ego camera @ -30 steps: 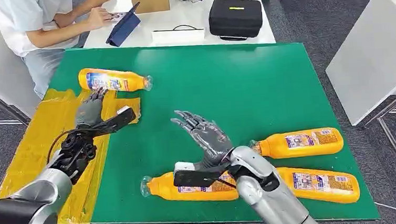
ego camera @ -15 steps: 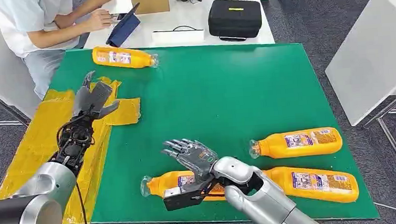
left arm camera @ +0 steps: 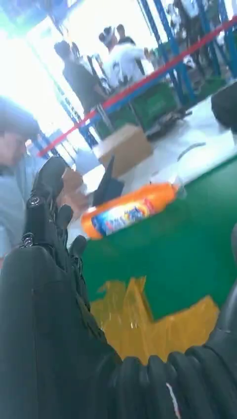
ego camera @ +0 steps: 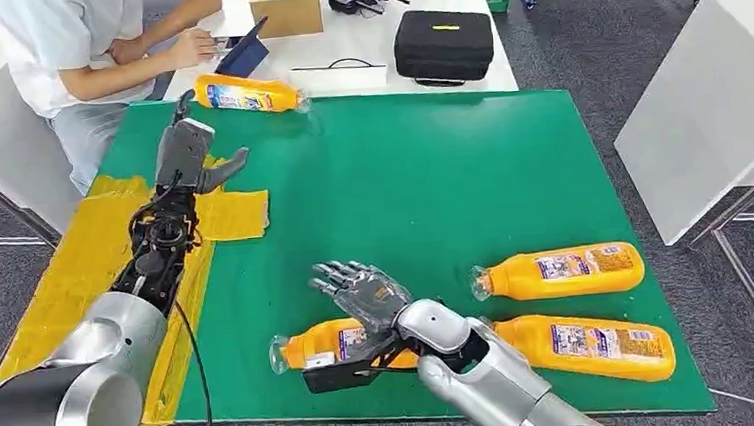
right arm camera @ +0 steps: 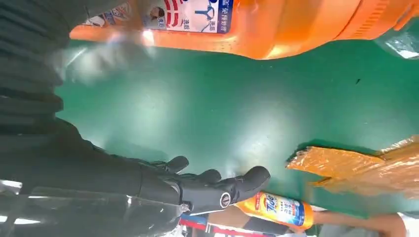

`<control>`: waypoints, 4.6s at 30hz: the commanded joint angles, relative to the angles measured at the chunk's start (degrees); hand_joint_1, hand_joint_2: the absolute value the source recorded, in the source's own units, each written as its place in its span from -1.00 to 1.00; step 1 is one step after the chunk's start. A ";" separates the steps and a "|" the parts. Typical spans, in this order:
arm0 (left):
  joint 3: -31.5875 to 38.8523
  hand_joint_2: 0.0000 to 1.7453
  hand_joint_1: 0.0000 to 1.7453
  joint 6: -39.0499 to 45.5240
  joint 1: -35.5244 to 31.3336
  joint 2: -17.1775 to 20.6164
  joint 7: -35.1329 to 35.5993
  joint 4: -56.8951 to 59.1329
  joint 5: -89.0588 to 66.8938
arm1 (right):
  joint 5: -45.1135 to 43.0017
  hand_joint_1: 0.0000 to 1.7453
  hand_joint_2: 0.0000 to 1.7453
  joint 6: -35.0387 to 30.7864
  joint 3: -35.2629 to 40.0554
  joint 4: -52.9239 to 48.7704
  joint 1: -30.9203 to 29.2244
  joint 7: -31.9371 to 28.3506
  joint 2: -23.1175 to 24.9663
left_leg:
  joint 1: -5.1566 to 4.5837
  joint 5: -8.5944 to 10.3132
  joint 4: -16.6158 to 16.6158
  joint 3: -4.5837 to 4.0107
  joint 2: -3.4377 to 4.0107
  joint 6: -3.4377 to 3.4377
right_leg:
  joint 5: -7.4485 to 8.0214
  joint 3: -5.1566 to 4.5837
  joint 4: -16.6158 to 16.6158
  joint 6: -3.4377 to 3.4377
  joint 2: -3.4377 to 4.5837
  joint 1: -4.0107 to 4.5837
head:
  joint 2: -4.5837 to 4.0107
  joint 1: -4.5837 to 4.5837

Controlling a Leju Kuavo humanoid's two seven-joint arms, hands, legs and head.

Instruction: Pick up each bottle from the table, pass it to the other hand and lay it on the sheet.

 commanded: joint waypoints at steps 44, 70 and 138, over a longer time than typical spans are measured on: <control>-5.06 1.00 -1.00 2.63 2.57 0.32 0.96 1.18 5.84 | -5.15 -1.00 1.00 0.18 -12.34 -0.65 5.42 1.00 -2.10 | 0.04 0.44 0.02 -1.09 -0.09 -0.08 | 0.29 -0.27 0.03 -0.15 -0.10 0.04 | 0.00 0.02; -4.84 1.00 -1.00 2.06 2.53 -0.18 0.15 2.96 7.47 | -4.71 0.80 1.00 -1.76 -13.54 9.82 3.50 1.55 -0.84 | 0.10 0.36 0.03 -0.65 -0.22 -0.17 | 0.11 0.16 0.01 -0.32 -0.30 0.12 | 0.00 0.00; -32.31 1.00 -1.00 -21.39 12.06 -1.90 6.94 -28.32 30.92 | -48.18 1.00 1.00 -6.13 -29.57 10.54 -2.84 -31.91 9.12 | 0.04 0.35 0.09 -1.21 -0.17 -0.13 | 0.22 -0.41 0.11 -0.15 -0.11 0.04 | 0.00 0.00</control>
